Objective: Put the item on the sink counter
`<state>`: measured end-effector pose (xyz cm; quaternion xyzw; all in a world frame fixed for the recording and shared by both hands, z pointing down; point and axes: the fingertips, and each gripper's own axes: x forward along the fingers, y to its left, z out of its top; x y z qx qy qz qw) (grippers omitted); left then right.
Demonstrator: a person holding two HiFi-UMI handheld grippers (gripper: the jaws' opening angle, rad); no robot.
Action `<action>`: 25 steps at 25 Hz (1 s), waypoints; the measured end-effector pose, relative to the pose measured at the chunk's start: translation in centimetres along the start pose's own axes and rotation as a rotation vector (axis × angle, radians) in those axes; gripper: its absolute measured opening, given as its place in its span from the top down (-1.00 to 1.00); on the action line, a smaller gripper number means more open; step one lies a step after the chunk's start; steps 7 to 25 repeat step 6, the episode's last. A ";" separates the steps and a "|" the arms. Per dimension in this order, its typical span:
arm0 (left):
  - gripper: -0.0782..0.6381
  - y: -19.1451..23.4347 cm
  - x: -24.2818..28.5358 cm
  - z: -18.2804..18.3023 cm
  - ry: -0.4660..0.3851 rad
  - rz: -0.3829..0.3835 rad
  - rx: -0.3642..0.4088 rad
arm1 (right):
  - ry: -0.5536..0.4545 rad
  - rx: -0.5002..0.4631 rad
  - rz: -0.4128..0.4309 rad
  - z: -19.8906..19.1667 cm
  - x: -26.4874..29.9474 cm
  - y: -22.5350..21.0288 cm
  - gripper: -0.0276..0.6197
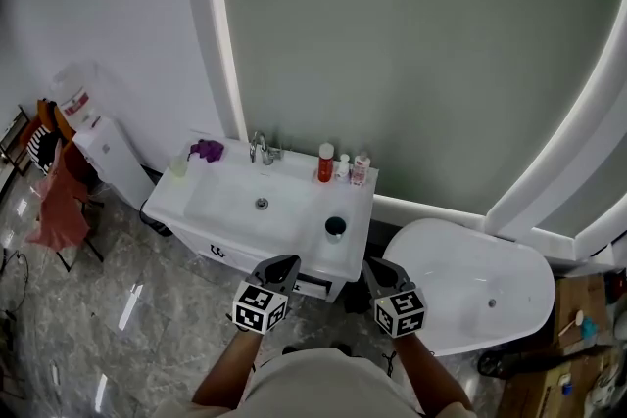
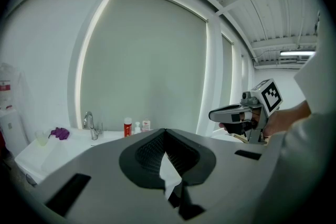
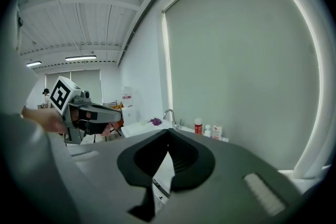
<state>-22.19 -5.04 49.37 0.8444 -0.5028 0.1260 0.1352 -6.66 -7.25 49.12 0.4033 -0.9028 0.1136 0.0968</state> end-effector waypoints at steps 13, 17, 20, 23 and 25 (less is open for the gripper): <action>0.76 0.3 0.3 0.2 -0.007 -0.009 -0.002 | -0.001 -0.008 -0.011 0.3 0.2 -0.3 0.88; 0.76 0.3 0.3 0.2 -0.007 -0.009 -0.002 | -0.001 -0.008 -0.011 0.3 0.2 -0.3 0.88; 0.76 0.3 0.3 0.2 -0.007 -0.009 -0.002 | -0.001 -0.008 -0.011 0.3 0.2 -0.3 0.88; 0.76 0.3 0.3 0.2 -0.007 -0.009 -0.002 | -0.001 -0.008 -0.011 0.3 0.2 -0.3 0.88; 0.76 0.3 0.3 0.2 -0.007 -0.009 -0.002 | -0.001 -0.008 -0.011 0.3 0.2 -0.3 0.88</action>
